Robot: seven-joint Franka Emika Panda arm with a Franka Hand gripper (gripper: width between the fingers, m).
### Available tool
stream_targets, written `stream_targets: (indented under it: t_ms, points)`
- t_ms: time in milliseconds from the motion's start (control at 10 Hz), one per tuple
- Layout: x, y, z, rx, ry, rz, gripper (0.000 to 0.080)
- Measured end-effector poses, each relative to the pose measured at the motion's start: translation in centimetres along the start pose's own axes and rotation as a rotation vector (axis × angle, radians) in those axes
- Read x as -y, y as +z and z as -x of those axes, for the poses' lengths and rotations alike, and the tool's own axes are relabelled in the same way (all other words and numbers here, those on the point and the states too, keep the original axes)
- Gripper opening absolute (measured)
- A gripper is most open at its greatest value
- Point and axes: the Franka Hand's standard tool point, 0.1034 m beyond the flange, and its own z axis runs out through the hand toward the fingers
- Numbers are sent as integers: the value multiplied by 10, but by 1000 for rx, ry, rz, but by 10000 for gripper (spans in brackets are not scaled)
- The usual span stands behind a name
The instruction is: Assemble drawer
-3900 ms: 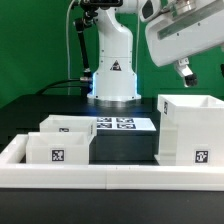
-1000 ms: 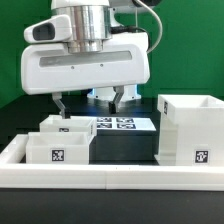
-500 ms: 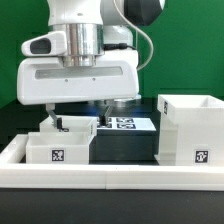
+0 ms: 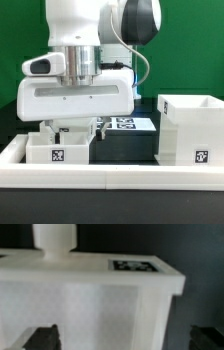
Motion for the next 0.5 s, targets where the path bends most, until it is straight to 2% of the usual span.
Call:
stream_targets:
  t_ms: [200, 400, 500]
  points:
    - [4, 12, 10, 25, 2, -8, 648]
    - [7, 17, 13, 35, 0, -13, 648]
    - [8, 18, 13, 37, -2, -15, 563]
